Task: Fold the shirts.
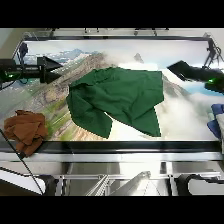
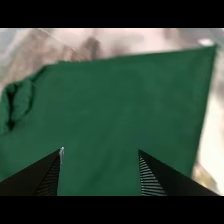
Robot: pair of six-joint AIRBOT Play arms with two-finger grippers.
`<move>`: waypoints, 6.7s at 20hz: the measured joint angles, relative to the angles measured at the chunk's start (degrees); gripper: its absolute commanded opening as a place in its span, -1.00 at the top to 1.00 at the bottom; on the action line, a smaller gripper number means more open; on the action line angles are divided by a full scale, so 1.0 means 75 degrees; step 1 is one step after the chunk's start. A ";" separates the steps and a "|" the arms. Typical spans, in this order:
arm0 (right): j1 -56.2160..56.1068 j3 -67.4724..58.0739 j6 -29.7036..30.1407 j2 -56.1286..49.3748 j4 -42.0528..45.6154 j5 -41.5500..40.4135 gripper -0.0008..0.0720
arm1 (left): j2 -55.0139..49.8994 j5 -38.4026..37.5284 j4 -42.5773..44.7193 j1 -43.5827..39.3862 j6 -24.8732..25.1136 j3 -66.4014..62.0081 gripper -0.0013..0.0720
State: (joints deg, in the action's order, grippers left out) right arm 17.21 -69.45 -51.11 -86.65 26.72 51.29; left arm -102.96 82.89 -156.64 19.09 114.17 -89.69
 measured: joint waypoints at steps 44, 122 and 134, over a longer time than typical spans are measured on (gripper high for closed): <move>-0.0764 0.5362 -0.2008 0.1361 0.1396 0.0930 -0.29 | 0.0959 -0.0493 0.1970 -0.1023 -0.0828 0.4660 0.79; 0.2608 0.4109 -0.0449 0.3340 0.1279 0.1734 -0.03 | 0.1110 -0.0600 0.3756 -0.1209 -0.0816 0.5106 0.91; 0.3209 0.4954 -0.2585 0.2008 0.3946 0.2582 -0.38 | 0.1113 -0.0262 0.3532 -0.1195 -0.0554 0.5117 0.91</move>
State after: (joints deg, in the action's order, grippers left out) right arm 41.28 -32.29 -70.50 -71.59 56.31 70.65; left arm -94.61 80.93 -130.15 10.13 110.02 -51.31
